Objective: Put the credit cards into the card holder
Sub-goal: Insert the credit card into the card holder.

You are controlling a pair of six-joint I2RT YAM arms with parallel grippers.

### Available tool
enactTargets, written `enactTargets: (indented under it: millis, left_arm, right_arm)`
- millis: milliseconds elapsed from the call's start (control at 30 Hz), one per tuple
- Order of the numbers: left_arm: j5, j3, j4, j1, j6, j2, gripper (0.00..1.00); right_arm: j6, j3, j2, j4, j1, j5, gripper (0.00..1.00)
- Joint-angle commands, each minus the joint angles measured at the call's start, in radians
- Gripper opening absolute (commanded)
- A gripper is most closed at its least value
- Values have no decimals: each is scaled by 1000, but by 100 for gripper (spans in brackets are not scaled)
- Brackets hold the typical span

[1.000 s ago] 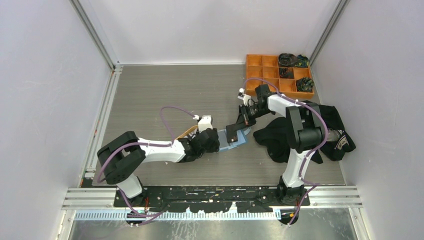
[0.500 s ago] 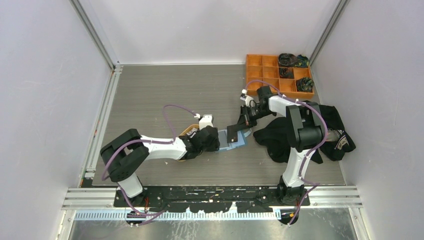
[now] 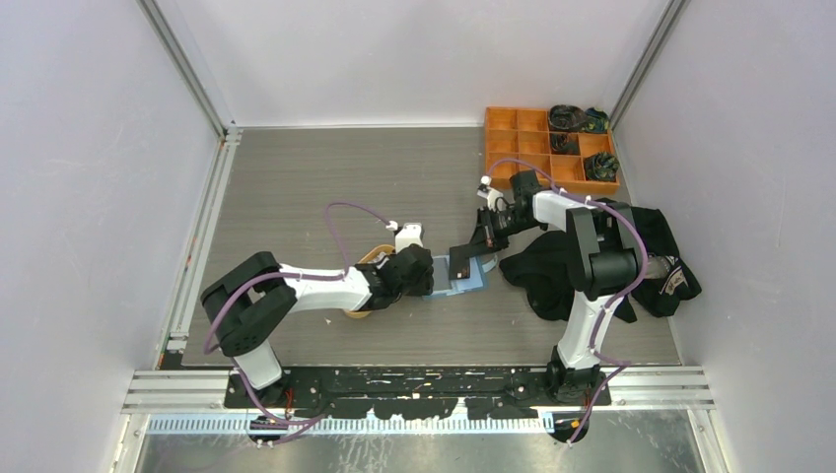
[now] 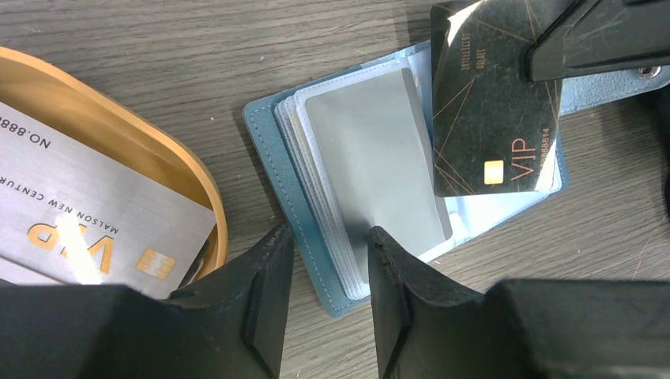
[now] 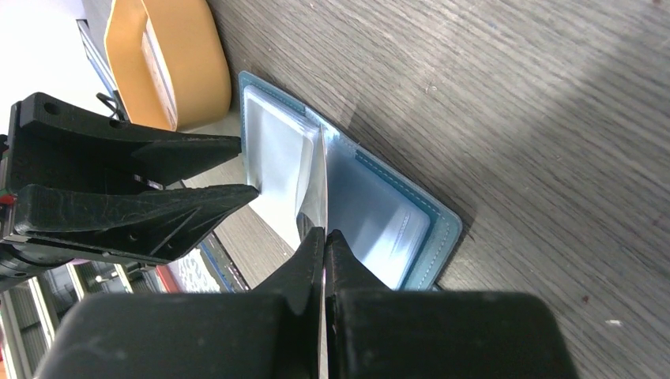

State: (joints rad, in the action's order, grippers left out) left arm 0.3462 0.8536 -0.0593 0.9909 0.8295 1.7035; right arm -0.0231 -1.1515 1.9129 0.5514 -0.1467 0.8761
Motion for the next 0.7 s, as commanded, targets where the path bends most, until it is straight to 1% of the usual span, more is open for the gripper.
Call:
enactTargets:
  millis: [0, 367, 667]
  left_arm:
    - [-6, 27, 27, -8, -20, 22, 39]
    - [-16, 35, 41, -13, -19, 30, 37]
    - [-24, 42, 46, -17, -21, 34, 37]
  right_arm:
    - [-2, 8, 6, -33, -9, 16, 1]
    - [-1, 25, 22, -23, -19, 36, 1]
    - [66, 29, 39, -6, -19, 21, 1]
